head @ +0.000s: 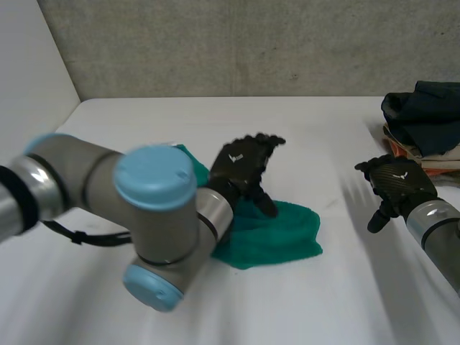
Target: Fold the laundry.
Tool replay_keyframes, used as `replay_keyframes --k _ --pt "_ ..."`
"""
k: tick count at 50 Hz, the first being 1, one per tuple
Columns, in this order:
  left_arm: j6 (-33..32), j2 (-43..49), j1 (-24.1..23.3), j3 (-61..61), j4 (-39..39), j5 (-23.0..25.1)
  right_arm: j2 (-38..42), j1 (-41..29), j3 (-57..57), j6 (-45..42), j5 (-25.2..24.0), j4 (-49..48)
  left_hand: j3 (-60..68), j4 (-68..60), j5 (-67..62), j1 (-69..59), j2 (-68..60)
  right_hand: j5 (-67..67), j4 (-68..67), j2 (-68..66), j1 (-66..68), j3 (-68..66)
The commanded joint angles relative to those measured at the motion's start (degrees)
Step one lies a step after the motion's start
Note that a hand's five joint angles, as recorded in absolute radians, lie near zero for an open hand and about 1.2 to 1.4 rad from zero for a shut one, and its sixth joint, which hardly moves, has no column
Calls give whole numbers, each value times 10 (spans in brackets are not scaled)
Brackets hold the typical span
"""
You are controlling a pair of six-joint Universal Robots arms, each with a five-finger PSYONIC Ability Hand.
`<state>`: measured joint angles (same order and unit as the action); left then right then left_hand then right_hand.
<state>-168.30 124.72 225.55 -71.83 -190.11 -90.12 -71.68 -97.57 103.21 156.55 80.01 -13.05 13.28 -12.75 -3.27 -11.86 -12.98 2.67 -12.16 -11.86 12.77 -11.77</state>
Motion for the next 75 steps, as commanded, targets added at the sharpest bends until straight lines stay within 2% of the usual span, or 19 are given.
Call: replay_keyframes --k 1,5,12,21,24,25,28,29,31,32,33,38,42,47,55,58,65,70,75 --pt "-131 -105 107 -42 15 55 -21 -27 -1 19 1 49 -33 27 33 19 30 -27 22 19 -28 18" --pt "-269 -112 196 -54 45 86 -37 -67 -9 56 0 114 -21 15 21 6 18 -27 22 19 -28 18" --pt "-412 -37 302 -32 102 136 -33 -139 -26 131 0 180 -19 14 19 5 16 -27 22 19 -28 18" --pt "-461 63 336 23 114 166 52 -213 -53 90 44 85 -14 9 14 0 11 -27 22 19 -28 18" --pt "-465 92 332 42 117 162 85 -228 -63 61 77 44 66 -72 -67 -81 -69 -17 12 9 -18 8" --pt "-468 100 329 48 113 160 99 -234 -67 47 92 25 187 -192 -187 -201 -190 28 -33 -36 27 -37" --pt "-466 99 323 52 112 157 116 -236 -73 32 103 3 466 -472 -466 -480 -469 146 -151 -154 145 -155" --pt "-462 91 321 51 107 152 130 -236 -78 25 104 -11 617 -622 -617 -631 -620 285 -290 -293 284 -294" --pt "-453 80 317 49 102 148 141 -234 -83 24 101 -21 667 -672 -667 -681 -670 440 -445 -448 439 -449" --pt "-440 66 311 42 95 145 148 -228 -86 26 97 -27 667 -673 -667 -681 -670 627 -633 -636 626 -636" --pt "-432 57 307 38 92 143 150 -226 -86 27 95 -28 667 -673 -667 -681 -670 673 -678 -681 672 -682" --pt "-394 -10 292 -4 76 129 106 -206 -54 34 89 -46 667 -673 -667 -681 -670 673 -678 -681 672 -682" --pt "-364 -92 281 -55 81 124 -3 -169 -27 35 82 -79 667 -673 -667 -681 -670 673 -678 -681 672 -682" --pt "-309 -225 264 -116 82 120 -97 -111 -41 53 30 -29 667 -673 -667 -681 -670 673 -678 -681 672 -682" --pt "-212 -341 251 -164 91 111 -96 -18 -143 114 -63 77 667 -673 -667 -681 -670 673 -678 -681 672 -682" --pt "-193 -338 249 -171 97 107 -61 -4 -182 116 -83 80 667 -673 -667 -681 -670 673 -678 -681 672 -682" --pt "-185 -215 236 -164 87 81 74 -3 -297 75 -115 65 667 -673 -667 -681 -670 673 -678 -681 672 -682" --pt "-196 -74 236 -76 61 32 181 -11 -385 29 -114 26 667 -673 -667 -681 -670 673 -678 -681 672 -682" --pt "-201 10 238 18 66 -16 250 -21 -439 10 -92 -23 667 -673 -667 -681 -670 673 -678 -681 672 -682"
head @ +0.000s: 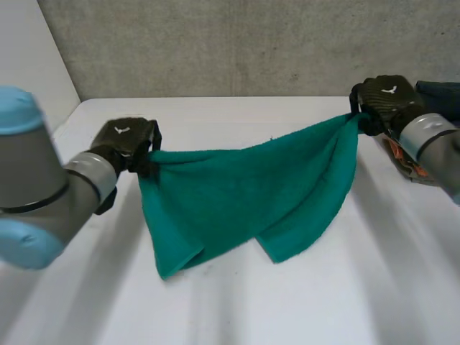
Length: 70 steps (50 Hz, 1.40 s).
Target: Fold the laundry.
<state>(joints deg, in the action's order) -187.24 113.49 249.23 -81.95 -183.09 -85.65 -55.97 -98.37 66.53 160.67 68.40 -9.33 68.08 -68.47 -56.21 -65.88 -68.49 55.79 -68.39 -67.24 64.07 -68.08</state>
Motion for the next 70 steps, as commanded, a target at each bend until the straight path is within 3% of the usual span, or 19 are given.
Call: replay_keyframes --k 1,2,3,4,6,7,8,14,20,24,28,33,39,48,53,59,63,66,70 --pt "-12 128 2 130 -6 -68 101 -15 -79 -31 33 -71 119 -115 -138 -141 -115 142 -116 -128 159 -119" --pt "-11 133 2 142 -8 -72 106 -16 -84 -29 43 -83 119 -115 -138 -141 -115 140 -114 -126 157 -117" --pt "-7 140 3 157 -16 -78 116 -22 -92 -25 67 -108 119 -115 -138 -141 -115 -88 114 102 -71 111" --pt "-4 142 2 163 -23 -76 119 -24 -95 -22 78 -114 83 -79 -101 -105 -79 -187 213 201 -170 210" --pt "0 143 0 167 -34 -61 122 -30 -97 -16 102 -130 -256 259 237 234 260 -459 485 473 -442 482" --pt "1 140 -2 167 -43 -38 120 -37 -97 -7 122 -134 -554 558 535 532 558 -558 584 572 -541 581" --pt "1 135 -5 166 -43 -21 118 -42 -97 -2 131 -133 -581 585 562 559 585 -558 584 572 -541 581" --pt "-28 82 1 119 -29 20 49 -66 -40 32 164 -32 -581 585 562 559 585 -558 584 572 -541 581" --pt "-85 5 27 22 -28 32 -53 -97 46 25 181 178 -581 585 562 559 585 -558 584 572 -541 581" --pt "-156 -27 38 -46 -33 101 -87 -125 103 35 180 280 -581 585 562 559 585 -558 584 572 -541 581" --pt "-266 -34 68 -103 -35 192 -97 -158 158 72 176 280 -511 515 493 489 516 -558 584 572 -541 581" --pt "-366 -13 98 -110 -32 232 -80 -190 194 94 181 205 -506 510 488 484 510 -529 555 544 -512 552" --pt "-408 32 102 -91 11 218 -30 -217 203 83 215 94 -510 514 491 488 514 -454 480 468 -436 477" --pt "-306 63 63 -68 5 204 14 -233 190 80 232 30 -506 510 488 484 510 -343 369 357 -326 366" --pt "-281 80 42 -62 5 178 16 -235 197 80 237 27 -506 510 488 484 510 141 -115 -126 158 -118" --pt "-289 106 22 -44 5 134 -53 -219 239 66 234 -10 -481 485 463 459 485 142 -116 -128 159 -119" --pt "-291 121 17 -27 5 116 -95 -198 263 46 228 -10 -349 353 330 327 353 142 -116 -128 159 -119" --pt "-292 125 14 -16 -1 102 -120 -177 272 29 219 -2 -42 46 23 20 46 142 -116 -128 159 -119" --pt "-294 117 16 -15 -27 74 -140 -140 275 4 209 17 72 -68 -91 -94 -68 142 -116 -128 159 -119"
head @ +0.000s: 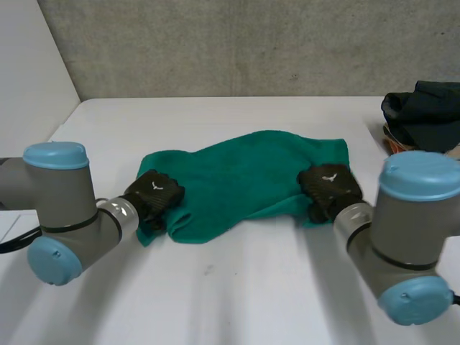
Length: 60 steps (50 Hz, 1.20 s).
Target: Fold the laundry.
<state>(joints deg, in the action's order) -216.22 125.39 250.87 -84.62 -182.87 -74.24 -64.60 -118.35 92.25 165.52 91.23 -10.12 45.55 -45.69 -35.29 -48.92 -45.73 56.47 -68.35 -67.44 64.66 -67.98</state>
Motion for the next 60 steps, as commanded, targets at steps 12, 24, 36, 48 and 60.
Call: replay_keyframes --k 12,24,36,48,60 --pt "4 -145 34 -106 -77 -74 -125 140 -6 -200 -104 216 344 -343 -347 -311 -343 135 -116 -126 153 -120" --pt "-25 -87 76 -83 -35 -35 -4 158 -138 -373 -104 397 344 -343 -347 -311 -343 135 -116 -126 153 -120" --pt "74 -46 60 279 -242 -45 23 132 -381 -216 -46 -72 344 -343 -347 -311 -343 135 -116 -126 153 -120" --pt "185 -104 89 198 -323 -54 -47 115 -251 -176 -79 -176 344 -343 -347 -311 -343 135 -116 -126 153 -120" --pt "196 -117 132 -142 -389 57 -12 122 -21 -165 -146 -157 344 -343 -347 -311 -343 135 -116 -126 153 -120"
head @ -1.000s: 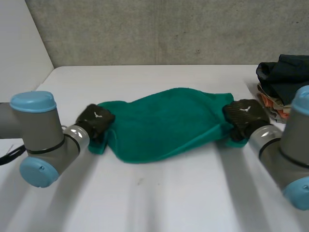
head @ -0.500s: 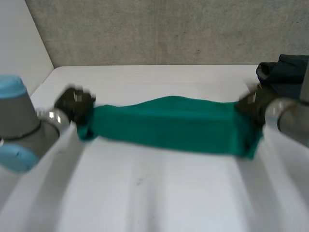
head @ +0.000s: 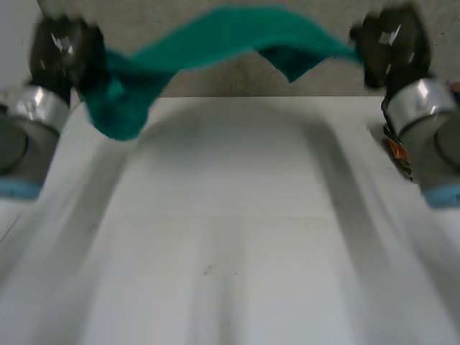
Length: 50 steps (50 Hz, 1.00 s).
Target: Fold the laundry.
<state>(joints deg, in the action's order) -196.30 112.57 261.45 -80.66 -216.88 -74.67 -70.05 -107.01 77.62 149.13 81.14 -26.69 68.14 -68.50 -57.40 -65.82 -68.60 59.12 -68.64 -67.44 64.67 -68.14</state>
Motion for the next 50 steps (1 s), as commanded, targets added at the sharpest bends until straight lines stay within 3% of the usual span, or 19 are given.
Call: replay_keyframes --k 1,8,14,19,33,45,49,50 --pt "-7 29 34 -212 -65 76 64 13 146 -7 -56 9 119 -115 -126 -142 -114 109 -114 -126 153 -119" --pt "-52 79 62 -260 -61 123 125 27 180 -57 -56 35 114 -110 -121 -137 -109 109 -114 -126 153 -119" --pt "-103 51 66 -258 22 135 102 37 184 -54 -47 76 -142 145 134 118 146 109 -114 -126 153 -119" --pt "-108 15 63 -260 76 125 58 53 192 -19 -44 94 -337 340 329 314 341 109 -114 -126 153 -119" --pt "-101 63 14 -253 79 63 52 66 194 28 -33 118 -394 398 387 371 399 109 -114 -126 153 -119" --pt "-160 107 50 -200 32 -10 52 87 182 28 -31 136 -383 386 375 359 387 109 -114 -126 153 -119" --pt "-159 121 57 -187 42 -4 51 83 183 29 -31 147 -292 296 285 269 297 109 -114 -126 153 -119" --pt "-157 121 57 -186 50 0 51 81 183 28 -31 150 -195 199 188 172 200 109 -114 -126 153 -119"
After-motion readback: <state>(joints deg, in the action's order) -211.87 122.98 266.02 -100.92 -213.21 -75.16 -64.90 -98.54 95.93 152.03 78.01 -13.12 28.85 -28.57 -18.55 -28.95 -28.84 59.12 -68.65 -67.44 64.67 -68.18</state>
